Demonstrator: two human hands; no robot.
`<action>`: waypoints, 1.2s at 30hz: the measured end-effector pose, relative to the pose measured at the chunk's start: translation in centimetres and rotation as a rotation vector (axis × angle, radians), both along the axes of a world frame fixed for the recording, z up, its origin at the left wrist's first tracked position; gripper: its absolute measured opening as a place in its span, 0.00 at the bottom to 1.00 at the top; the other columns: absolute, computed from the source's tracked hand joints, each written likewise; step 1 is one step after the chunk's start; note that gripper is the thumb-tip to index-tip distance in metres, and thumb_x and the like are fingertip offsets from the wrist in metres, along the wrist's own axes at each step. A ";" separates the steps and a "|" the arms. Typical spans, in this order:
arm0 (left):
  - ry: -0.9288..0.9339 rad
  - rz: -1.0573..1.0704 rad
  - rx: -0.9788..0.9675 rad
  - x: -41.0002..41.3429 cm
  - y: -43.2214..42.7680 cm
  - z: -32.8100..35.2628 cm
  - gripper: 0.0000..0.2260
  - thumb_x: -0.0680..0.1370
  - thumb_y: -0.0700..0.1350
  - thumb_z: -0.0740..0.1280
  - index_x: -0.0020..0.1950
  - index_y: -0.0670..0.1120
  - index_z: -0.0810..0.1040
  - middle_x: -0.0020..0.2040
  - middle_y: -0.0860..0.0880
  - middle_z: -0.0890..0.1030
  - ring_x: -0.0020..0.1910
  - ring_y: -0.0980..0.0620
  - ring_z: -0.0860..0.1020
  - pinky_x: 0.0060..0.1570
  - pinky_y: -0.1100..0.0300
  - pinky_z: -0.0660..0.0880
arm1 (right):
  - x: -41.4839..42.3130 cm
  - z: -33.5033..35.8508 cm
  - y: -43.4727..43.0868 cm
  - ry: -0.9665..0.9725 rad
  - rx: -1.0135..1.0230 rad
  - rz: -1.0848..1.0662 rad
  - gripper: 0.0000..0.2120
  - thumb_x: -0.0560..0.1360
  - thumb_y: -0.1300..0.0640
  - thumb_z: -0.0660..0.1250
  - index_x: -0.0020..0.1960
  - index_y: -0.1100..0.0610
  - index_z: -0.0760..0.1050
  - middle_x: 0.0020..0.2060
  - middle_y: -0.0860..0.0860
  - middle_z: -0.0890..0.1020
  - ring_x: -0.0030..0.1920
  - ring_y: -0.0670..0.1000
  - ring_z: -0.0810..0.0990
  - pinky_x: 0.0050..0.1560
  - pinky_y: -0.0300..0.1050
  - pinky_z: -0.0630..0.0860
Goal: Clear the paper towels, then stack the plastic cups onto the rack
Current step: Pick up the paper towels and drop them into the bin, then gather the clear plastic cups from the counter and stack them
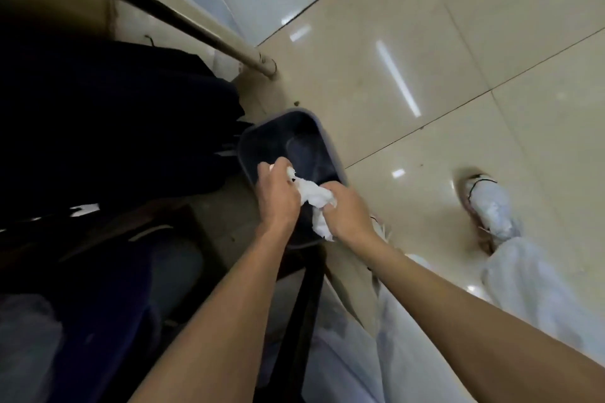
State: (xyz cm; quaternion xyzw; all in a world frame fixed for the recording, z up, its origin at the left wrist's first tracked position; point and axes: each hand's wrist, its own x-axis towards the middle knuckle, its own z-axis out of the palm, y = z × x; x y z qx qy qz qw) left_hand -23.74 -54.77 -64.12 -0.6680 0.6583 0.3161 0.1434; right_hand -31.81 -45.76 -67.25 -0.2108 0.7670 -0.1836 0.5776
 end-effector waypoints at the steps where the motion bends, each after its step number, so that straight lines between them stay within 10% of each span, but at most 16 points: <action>1: -0.001 -0.010 -0.005 0.2 0.0 -1.4 0.11 0.81 0.32 0.59 0.58 0.41 0.77 0.59 0.43 0.72 0.49 0.46 0.75 0.47 0.55 0.74 | 0.3 -1.4 -0.3 -0.027 0.019 -0.012 0.15 0.77 0.61 0.59 0.62 0.55 0.76 0.54 0.58 0.80 0.50 0.59 0.79 0.47 0.46 0.74; 7: 0.026 -0.002 0.266 0.9 -0.6 -5.3 0.25 0.81 0.41 0.66 0.78 0.46 0.65 0.75 0.42 0.67 0.70 0.41 0.72 0.66 0.45 0.75 | -0.6 -3.8 -0.9 -0.389 0.046 0.047 0.39 0.76 0.58 0.67 0.80 0.47 0.51 0.77 0.59 0.60 0.75 0.61 0.63 0.73 0.58 0.64; 11: 0.035 0.036 0.325 1.1 -0.8 -3.1 0.28 0.82 0.45 0.68 0.81 0.46 0.64 0.81 0.43 0.64 0.79 0.43 0.65 0.73 0.51 0.65 | -2.7 0.1 -0.2 -0.369 0.046 -0.023 0.30 0.78 0.57 0.65 0.79 0.51 0.61 0.76 0.53 0.67 0.75 0.52 0.66 0.73 0.47 0.64; 16: 0.046 0.116 0.339 -0.1 0.6 5.3 0.16 0.84 0.50 0.60 0.55 0.42 0.83 0.54 0.41 0.86 0.56 0.39 0.82 0.55 0.49 0.77 | -9.8 9.9 1.7 -0.111 0.028 0.094 0.11 0.80 0.53 0.61 0.54 0.56 0.81 0.51 0.53 0.84 0.53 0.54 0.81 0.55 0.47 0.74; 21: 0.036 0.145 0.227 -2.4 3.9 18.5 0.21 0.84 0.53 0.56 0.34 0.47 0.71 0.45 0.38 0.84 0.47 0.36 0.81 0.44 0.49 0.73 | -19.6 22.9 4.0 0.016 0.024 0.236 0.14 0.78 0.53 0.58 0.39 0.51 0.79 0.37 0.48 0.83 0.43 0.52 0.82 0.45 0.45 0.75; 31: 0.252 0.608 0.005 -6.2 16.4 43.5 0.20 0.84 0.49 0.58 0.39 0.36 0.71 0.34 0.42 0.76 0.36 0.46 0.71 0.38 0.53 0.66 | -33.0 44.6 7.1 0.194 -0.069 0.404 0.13 0.78 0.58 0.59 0.41 0.58 0.81 0.35 0.52 0.82 0.37 0.52 0.78 0.43 0.48 0.74; 36: 0.199 0.765 -0.145 -5.0 26.3 51.5 0.21 0.83 0.47 0.60 0.31 0.47 0.60 0.27 0.49 0.66 0.30 0.49 0.65 0.32 0.54 0.61 | -30.3 50.8 6.1 0.100 -0.150 0.494 0.13 0.78 0.62 0.60 0.39 0.57 0.80 0.35 0.55 0.81 0.38 0.54 0.79 0.43 0.46 0.76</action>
